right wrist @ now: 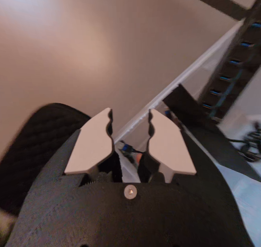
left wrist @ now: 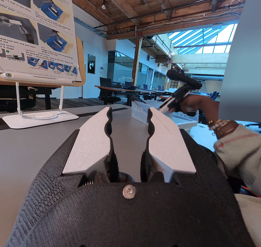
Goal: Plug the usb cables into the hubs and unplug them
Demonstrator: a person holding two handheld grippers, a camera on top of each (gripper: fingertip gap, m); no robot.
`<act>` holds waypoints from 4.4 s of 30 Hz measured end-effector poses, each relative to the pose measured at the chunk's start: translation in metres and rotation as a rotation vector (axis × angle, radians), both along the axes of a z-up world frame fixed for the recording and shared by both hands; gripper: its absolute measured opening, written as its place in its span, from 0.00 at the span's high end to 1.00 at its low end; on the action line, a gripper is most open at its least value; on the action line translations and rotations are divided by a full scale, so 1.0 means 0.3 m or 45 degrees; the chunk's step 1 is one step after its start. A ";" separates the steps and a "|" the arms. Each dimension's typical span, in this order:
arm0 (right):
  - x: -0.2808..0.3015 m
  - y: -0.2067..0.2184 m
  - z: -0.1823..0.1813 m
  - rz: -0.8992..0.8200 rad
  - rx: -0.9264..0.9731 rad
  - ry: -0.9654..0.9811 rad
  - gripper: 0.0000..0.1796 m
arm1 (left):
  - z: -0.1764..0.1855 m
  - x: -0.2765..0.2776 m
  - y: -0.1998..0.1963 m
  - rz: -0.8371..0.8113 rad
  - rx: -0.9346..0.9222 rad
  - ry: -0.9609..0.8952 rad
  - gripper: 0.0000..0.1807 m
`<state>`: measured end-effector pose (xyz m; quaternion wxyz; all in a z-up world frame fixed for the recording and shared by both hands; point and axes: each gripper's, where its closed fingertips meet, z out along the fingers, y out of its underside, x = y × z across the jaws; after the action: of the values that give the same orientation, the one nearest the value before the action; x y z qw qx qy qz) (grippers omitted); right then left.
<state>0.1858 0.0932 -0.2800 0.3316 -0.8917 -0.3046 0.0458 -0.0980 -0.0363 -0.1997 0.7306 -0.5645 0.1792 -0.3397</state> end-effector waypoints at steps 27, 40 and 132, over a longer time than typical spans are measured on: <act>-0.207 -0.138 0.362 0.263 1.049 0.265 0.64 | 0.032 -0.001 -0.055 -0.018 0.021 0.288 0.73; -0.794 -0.513 0.190 1.200 0.844 1.079 0.22 | 0.176 -0.751 -0.036 0.547 -0.440 0.898 0.59; -0.872 -0.613 0.477 1.172 1.020 0.973 0.66 | 0.265 -0.045 -0.033 1.124 1.048 2.024 0.77</act>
<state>-0.0759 -0.0905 -0.1369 0.6636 -0.4043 -0.5058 0.3746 -0.1115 -0.0463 -0.1204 0.5978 -0.3469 0.4940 0.5275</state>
